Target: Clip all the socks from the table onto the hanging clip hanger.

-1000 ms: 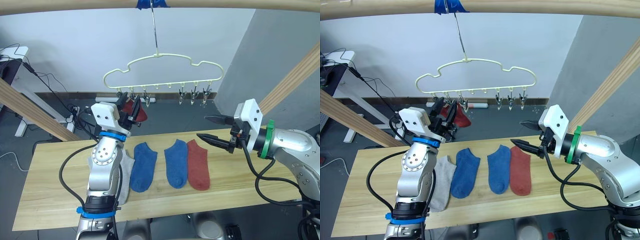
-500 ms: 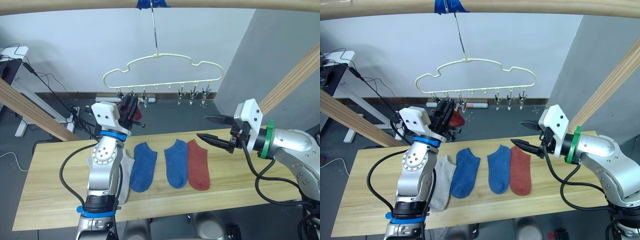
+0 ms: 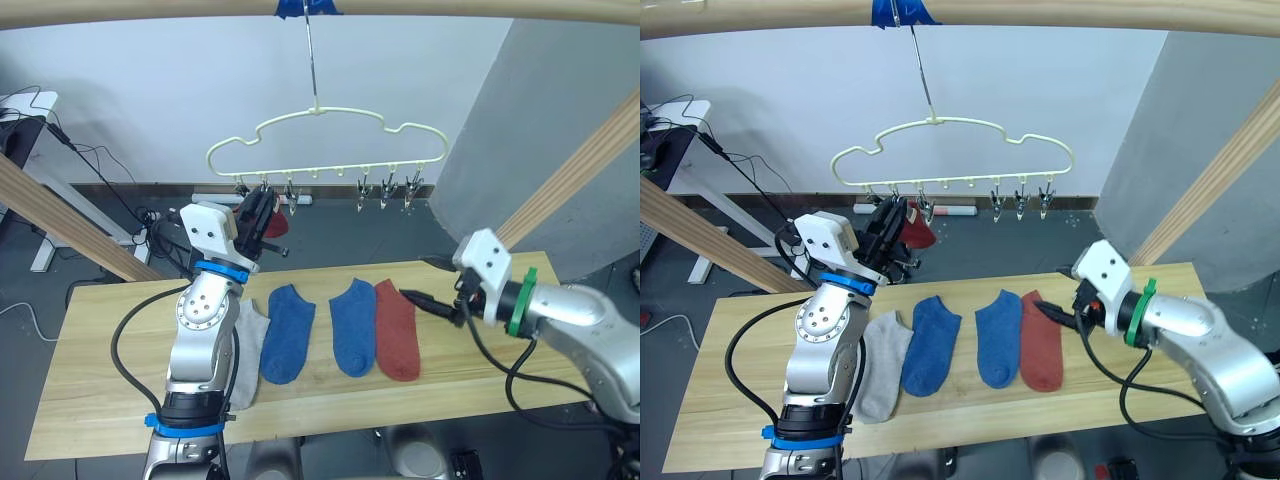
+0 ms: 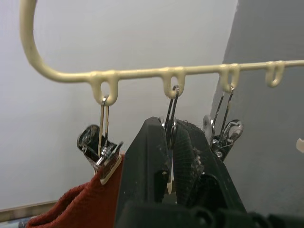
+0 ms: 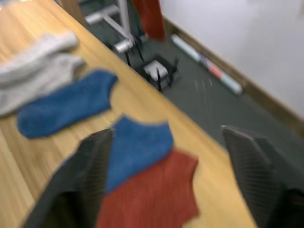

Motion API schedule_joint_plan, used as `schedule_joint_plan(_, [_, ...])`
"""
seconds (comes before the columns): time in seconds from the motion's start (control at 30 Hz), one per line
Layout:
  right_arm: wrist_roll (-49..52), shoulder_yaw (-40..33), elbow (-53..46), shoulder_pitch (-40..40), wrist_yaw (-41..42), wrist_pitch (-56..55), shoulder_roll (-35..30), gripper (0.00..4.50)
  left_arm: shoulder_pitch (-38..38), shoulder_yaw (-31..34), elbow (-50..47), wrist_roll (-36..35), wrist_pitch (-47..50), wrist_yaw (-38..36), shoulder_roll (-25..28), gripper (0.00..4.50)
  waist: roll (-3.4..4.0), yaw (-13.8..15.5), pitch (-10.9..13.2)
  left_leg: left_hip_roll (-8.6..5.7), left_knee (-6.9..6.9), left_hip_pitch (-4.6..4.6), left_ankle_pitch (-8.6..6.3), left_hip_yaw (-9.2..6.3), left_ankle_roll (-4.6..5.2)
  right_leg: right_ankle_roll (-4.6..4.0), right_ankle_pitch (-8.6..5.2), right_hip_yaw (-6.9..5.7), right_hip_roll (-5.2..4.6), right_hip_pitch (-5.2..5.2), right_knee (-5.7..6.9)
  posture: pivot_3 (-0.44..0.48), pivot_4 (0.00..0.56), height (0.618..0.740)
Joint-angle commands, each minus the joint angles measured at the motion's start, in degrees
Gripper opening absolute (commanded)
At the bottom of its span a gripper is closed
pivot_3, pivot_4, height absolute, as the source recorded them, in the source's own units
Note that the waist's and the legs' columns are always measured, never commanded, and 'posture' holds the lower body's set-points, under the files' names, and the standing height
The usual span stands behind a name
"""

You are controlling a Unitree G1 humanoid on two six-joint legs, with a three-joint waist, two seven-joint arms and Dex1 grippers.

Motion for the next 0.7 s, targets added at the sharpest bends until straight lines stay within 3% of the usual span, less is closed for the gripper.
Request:
schedule_joint_plan(0.03, [-8.2, 5.1, 1.7, 3.7, -9.6, -1.8, 5.6, 4.5, -0.2, 0.0, -3.5, -1.7, 1.1, -1.7, 1.2, 0.11, 0.01, -0.1, 0.0, 0.02, 0.0, 0.01, 0.0, -0.02, 0.0, 0.01, 0.0, -0.01, 0.01, 0.0, 0.01, -0.295, 0.327, 0.74])
schedule_joint_plan(0.3, [-21.8, 12.3, 17.4, 7.0, -17.8, -15.0, 14.9, 4.5, -0.6, -0.2, -3.8, -2.4, 3.0, -2.6, 1.7, 0.11, 0.03, 0.0, 0.1, 0.02, 0.01, 0.02, 0.01, 0.05, -0.01, 0.11, -0.06, 0.04, 0.01, -0.01, -0.02, -0.276, 0.327, 0.74])
schedule_joint_plan(0.47, [-23.5, 10.8, 28.5, 4.6, -20.0, -20.3, 22.1, 4.5, -0.6, -0.3, -4.2, -2.9, 4.1, -2.8, 1.7, 0.11, 0.05, -0.1, 0.1, 0.02, -0.01, 0.03, 0.01, 0.04, -0.01, 0.01, 0.0, 0.05, 0.01, -0.01, 0.0, -0.269, 0.322, 0.74])
schedule_joint_plan(0.7, [-23.8, 8.8, 36.8, 1.7, -19.8, -22.0, 26.9, 4.5, -0.6, -0.3, -4.6, -3.8, 5.0, -3.7, 2.0, 0.11, 0.06, 0.0, 0.1, 0.02, -0.01, 0.02, 0.0, 0.02, -0.01, 0.0, 0.0, 0.03, 0.01, -0.01, 0.0, -0.256, 0.317, 0.74])
